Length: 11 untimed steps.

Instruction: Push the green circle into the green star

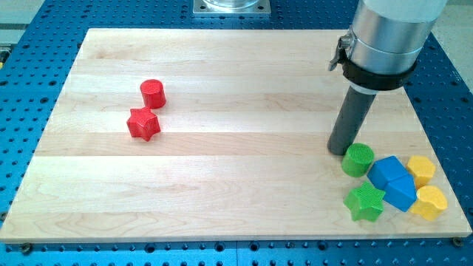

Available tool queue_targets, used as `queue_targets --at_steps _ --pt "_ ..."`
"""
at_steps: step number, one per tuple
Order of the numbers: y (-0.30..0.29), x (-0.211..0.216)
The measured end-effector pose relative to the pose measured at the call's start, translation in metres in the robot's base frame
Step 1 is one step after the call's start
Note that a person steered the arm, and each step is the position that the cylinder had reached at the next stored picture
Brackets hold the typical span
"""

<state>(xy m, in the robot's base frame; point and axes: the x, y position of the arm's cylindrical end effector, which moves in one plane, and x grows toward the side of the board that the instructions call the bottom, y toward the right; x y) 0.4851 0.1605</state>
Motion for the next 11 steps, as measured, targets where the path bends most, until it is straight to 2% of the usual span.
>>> queue_targets --at_steps 2,3,5,7,9,11 --pt "0.021 -0.025" --pt "0.029 -0.018" --pt "-0.005 -0.006" --pt "-0.021 0.025" --pt "0.020 -0.011" --pt "0.009 0.014"
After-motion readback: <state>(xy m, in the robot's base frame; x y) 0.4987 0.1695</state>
